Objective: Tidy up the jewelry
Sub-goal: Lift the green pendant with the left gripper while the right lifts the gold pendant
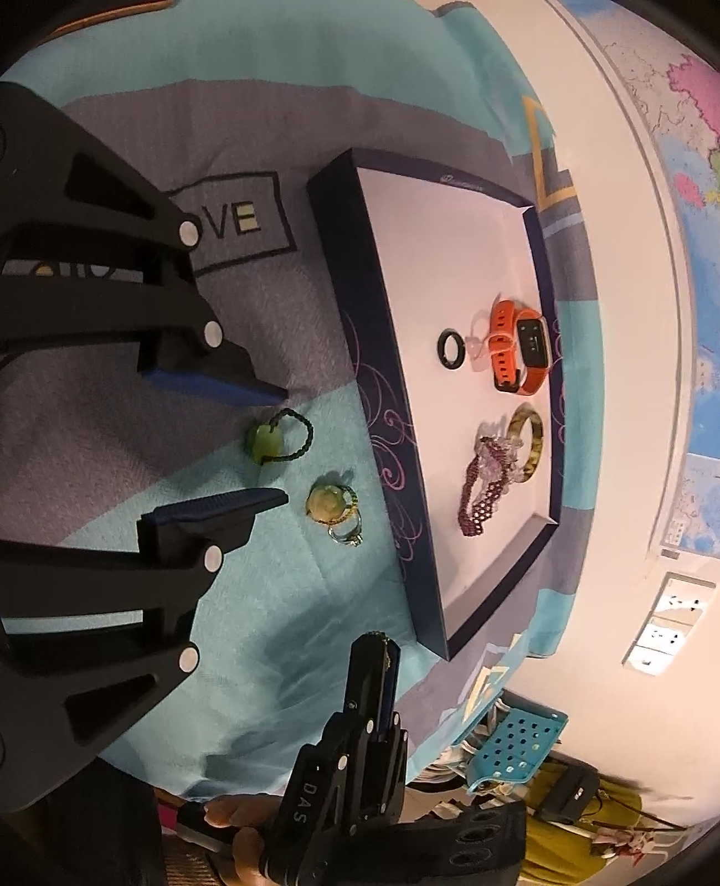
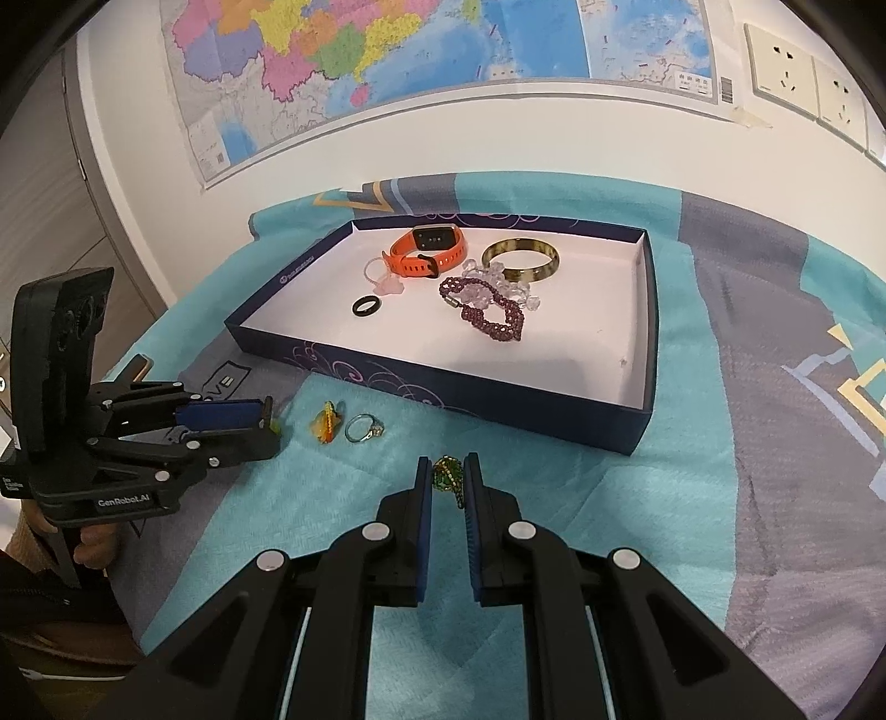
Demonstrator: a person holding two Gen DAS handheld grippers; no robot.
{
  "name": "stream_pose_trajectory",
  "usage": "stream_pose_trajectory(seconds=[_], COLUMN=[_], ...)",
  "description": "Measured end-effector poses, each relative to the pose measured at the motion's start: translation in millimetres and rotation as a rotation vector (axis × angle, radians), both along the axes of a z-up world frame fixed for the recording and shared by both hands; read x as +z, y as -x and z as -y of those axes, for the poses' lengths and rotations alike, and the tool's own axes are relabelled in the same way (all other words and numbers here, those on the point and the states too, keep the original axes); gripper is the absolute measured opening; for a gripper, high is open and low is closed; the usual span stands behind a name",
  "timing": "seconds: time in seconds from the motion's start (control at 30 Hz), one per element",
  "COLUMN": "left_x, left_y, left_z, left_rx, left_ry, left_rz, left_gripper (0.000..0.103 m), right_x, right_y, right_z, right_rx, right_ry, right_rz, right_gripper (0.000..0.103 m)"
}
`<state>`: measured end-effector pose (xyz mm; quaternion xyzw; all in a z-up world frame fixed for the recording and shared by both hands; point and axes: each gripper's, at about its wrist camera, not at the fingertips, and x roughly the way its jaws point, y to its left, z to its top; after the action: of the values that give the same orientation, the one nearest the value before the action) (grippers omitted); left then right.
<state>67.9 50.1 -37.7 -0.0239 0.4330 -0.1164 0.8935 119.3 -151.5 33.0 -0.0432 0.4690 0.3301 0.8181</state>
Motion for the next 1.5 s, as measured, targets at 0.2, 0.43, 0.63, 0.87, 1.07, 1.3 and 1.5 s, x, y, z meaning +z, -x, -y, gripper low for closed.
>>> stream_pose_trajectory(seconds=[0.2, 0.43, 0.63, 0.87, 1.07, 1.3, 1.5], left_x=[0, 6, 20, 33, 45, 52, 53], left_y=[-2, 0, 3, 2, -3, -10, -15], left_z=[3, 2, 0, 0, -3, -5, -5], left_rx=[0.001, 0.003, 0.005, 0.011, 0.020, 0.029, 0.032], left_ry=[-0.003, 0.011, 0.016, 0.022, 0.020, 0.011, 0.006], left_rz=[-0.007, 0.011, 0.053, 0.084, 0.115, 0.138, 0.142], left_gripper=[0.017, 0.016, 0.016, 0.016, 0.016, 0.016, 0.016], right_x=[3, 10, 16, 23, 29, 32, 31], right_y=[-2, -4, -8, -12, -19, -27, -32], right_z=[-2, -5, -9, -13, -16, -23, -26], right_rx=[0.005, 0.018, 0.022, 0.032, 0.035, 0.050, 0.057], right_ry=[-0.004, -0.012, -0.020, -0.024, -0.023, -0.024, -0.031], right_rz=[0.009, 0.033, 0.054, 0.075, 0.098, 0.114, 0.111], right_gripper=[0.010, 0.010, 0.010, 0.010, 0.010, 0.010, 0.010])
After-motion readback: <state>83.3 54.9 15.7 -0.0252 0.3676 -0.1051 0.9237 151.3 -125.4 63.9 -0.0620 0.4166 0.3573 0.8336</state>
